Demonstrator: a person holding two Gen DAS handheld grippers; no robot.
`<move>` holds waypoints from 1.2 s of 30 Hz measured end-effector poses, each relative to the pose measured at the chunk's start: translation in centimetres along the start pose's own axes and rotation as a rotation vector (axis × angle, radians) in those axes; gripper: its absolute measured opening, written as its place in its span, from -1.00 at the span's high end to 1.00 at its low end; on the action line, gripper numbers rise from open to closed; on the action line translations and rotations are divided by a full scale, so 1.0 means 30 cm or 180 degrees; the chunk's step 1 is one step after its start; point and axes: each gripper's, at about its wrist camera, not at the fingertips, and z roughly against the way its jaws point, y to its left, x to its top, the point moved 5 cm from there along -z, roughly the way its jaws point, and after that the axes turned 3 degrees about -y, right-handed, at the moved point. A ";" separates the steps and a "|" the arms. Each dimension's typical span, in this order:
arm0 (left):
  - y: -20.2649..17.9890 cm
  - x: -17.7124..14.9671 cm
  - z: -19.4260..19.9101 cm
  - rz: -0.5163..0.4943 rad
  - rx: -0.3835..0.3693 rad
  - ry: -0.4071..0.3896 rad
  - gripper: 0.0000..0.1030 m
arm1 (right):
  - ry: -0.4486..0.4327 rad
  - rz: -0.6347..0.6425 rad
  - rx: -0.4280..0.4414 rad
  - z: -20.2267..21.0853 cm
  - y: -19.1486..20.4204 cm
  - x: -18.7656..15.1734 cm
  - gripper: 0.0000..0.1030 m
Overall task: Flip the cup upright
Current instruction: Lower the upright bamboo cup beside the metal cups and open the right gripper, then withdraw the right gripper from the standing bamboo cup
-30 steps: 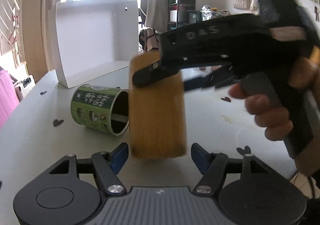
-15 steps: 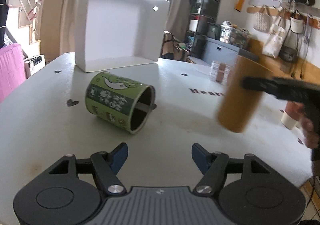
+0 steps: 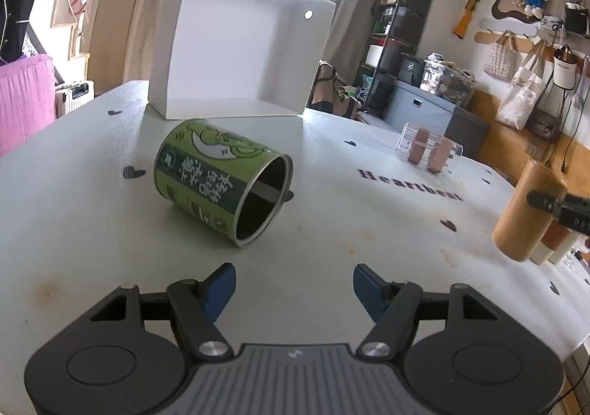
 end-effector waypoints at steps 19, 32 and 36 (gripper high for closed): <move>-0.117 0.061 0.074 -0.0236 0.0155 -0.0205 -0.39 | -0.0239 -0.0139 -0.0201 0.087 -0.034 -0.024 -0.88; -0.414 0.065 0.196 -0.0459 0.0337 -0.0753 -0.81 | -0.0367 -0.0427 -0.0182 0.362 -0.083 -0.031 -1.00; -0.493 0.032 0.221 -0.0509 0.0378 -0.0828 -0.96 | -0.0317 -0.0467 -0.0246 0.399 -0.115 -0.067 -1.00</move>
